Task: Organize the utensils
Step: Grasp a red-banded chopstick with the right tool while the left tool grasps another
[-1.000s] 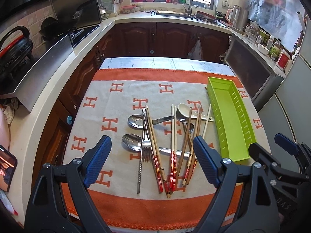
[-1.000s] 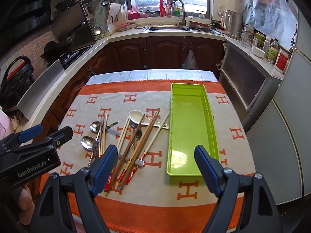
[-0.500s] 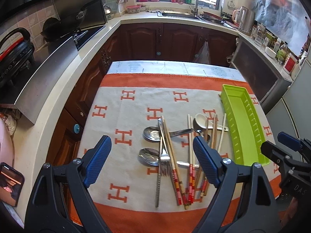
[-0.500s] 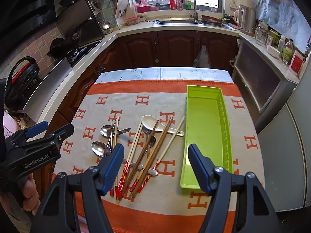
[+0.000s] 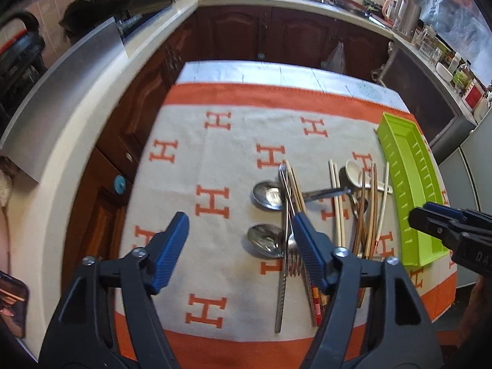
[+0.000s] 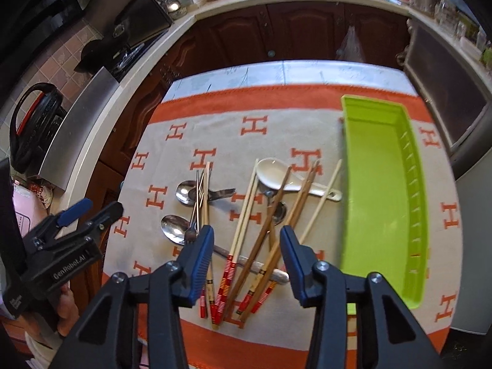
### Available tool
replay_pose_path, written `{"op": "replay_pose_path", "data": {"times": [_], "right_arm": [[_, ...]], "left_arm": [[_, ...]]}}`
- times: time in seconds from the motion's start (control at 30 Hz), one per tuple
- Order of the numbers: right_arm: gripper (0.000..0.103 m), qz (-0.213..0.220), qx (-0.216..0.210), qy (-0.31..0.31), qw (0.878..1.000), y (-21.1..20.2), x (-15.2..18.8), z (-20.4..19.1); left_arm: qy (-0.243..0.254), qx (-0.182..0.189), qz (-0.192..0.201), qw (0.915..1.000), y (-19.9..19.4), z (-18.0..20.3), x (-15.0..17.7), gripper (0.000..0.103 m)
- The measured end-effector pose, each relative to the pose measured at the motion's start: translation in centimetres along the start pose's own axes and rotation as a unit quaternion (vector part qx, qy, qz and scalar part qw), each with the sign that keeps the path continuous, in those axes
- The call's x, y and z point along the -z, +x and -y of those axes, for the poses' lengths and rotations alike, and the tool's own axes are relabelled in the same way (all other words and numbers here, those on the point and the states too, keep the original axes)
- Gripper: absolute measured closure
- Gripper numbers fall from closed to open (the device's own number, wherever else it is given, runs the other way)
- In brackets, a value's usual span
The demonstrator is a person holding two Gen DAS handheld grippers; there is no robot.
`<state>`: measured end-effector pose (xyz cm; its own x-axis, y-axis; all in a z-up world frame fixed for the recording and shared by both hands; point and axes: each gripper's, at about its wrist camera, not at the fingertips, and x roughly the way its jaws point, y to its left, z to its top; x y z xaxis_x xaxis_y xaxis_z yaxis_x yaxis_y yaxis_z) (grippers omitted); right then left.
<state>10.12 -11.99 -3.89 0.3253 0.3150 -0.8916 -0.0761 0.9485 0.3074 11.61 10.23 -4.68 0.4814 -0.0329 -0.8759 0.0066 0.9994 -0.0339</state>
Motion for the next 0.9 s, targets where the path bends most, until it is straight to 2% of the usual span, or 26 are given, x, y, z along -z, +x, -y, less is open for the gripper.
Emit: {"op": "replay_pose_path", "data": {"times": [0.17, 0.2, 0.27, 0.57, 0.73, 0.83, 0.9], "right_arm": [[0.082, -0.057, -0.029, 0.021, 0.998, 4.2, -0.4, 0.1], [0.083, -0.068, -0.031, 0.025, 0.997, 5.1, -0.5, 0.2], [0.085, -0.086, -0.029, 0.034, 0.995, 6.5, -0.5, 0.3], [0.094, -0.131, -0.008, 0.055, 0.99, 11.0, -0.7, 0.9], [0.094, -0.134, -0.007, 0.057, 0.989, 11.4, -0.8, 1.0], [0.096, -0.153, -0.01, 0.066, 0.986, 12.5, -0.5, 1.1], [0.097, -0.147, -0.009, 0.067, 0.987, 12.4, -0.3, 1.0]], "left_arm": [[-0.006, 0.03, -0.049, 0.9983, 3.8, 0.0, 1.3, 0.068], [-0.007, 0.033, -0.055, 0.9979, 4.3, 0.1, 1.4, 0.074], [-0.008, 0.042, -0.063, 0.9971, 5.3, 0.2, 1.7, 0.08], [-0.006, 0.063, -0.081, 0.9947, 7.2, 0.9, 2.2, 0.084], [-0.009, 0.068, -0.084, 0.9941, 7.5, 1.1, 2.2, 0.084], [-0.012, 0.071, -0.086, 0.9936, 7.6, 1.2, 2.2, 0.084], [-0.011, 0.074, -0.085, 0.9936, 7.6, 1.3, 2.1, 0.084]]}}
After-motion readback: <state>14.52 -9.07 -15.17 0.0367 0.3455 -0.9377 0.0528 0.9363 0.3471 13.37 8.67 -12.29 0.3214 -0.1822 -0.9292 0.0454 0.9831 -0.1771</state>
